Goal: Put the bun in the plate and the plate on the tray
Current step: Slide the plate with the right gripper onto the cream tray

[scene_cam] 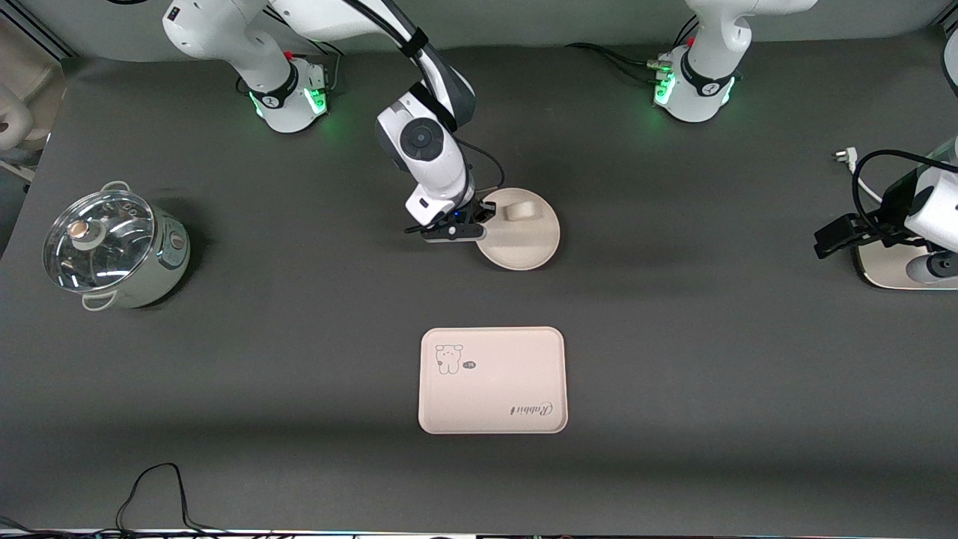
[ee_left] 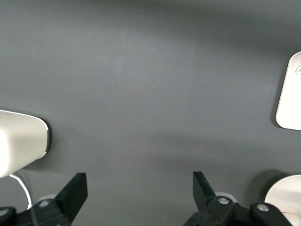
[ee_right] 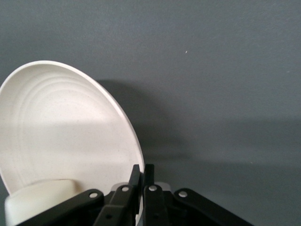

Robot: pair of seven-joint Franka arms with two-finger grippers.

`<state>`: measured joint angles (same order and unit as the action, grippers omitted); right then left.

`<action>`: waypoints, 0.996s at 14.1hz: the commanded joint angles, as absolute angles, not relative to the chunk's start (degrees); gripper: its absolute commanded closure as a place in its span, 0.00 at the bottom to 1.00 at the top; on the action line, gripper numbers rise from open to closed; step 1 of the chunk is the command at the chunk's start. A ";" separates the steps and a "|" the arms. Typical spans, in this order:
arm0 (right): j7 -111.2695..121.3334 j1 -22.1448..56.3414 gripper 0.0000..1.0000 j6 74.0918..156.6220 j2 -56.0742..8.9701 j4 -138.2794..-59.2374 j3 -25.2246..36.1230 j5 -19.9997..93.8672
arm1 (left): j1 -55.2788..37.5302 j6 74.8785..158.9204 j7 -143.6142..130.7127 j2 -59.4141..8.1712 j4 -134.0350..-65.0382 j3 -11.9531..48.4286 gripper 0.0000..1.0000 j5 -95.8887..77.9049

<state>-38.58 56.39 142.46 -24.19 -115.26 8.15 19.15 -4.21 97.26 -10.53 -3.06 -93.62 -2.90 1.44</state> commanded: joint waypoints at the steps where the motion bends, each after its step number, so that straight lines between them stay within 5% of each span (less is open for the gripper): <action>1: -37.88 54.76 1.00 140.89 -22.85 -114.87 8.17 20.57 | -4.13 97.38 -9.32 -3.25 -92.64 -3.08 0.00 1.23; 11: -33.75 44.93 1.00 133.07 -22.85 -102.68 8.26 25.14 | -4.22 98.43 -9.32 -3.34 -92.55 -3.08 0.00 1.41; 14: -33.84 42.10 1.00 133.07 -28.54 -93.46 8.26 26.10 | -4.13 98.35 -9.32 -3.34 -92.55 -3.08 0.00 1.41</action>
<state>-35.54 43.36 134.48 -23.42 -101.18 8.59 23.46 -4.20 98.10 -10.35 -3.10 -93.28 -2.92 1.45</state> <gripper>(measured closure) 0.956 0.000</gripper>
